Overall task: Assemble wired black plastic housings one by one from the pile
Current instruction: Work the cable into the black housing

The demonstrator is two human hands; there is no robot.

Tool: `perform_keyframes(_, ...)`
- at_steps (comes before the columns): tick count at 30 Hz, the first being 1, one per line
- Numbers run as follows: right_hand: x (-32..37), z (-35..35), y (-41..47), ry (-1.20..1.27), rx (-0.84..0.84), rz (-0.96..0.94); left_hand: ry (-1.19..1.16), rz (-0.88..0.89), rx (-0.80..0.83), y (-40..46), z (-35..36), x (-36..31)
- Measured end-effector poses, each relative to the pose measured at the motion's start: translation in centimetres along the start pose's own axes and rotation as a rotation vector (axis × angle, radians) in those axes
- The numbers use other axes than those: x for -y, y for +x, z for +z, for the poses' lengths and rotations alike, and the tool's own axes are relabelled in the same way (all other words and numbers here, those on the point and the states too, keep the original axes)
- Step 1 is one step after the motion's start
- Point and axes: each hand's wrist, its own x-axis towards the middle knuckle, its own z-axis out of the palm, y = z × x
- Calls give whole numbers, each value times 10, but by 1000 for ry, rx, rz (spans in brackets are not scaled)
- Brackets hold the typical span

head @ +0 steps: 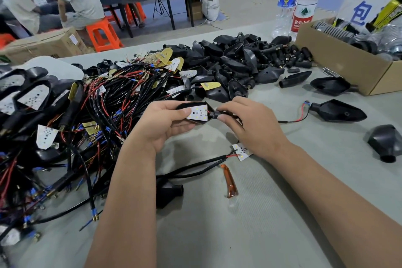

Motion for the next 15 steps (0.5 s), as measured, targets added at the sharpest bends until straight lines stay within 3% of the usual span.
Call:
perform_keyframes(7,1,-8,4,-80,95,-59,-92,-46,-114,2,6,-4)
perform_keyframes(13,28,-27,35,-243,251,-44,-161,85,-304,-4,6,-15)
perform_keyframes(15,45,-31,52,-144,257,34,-290,149,-319,-12,6,-25)
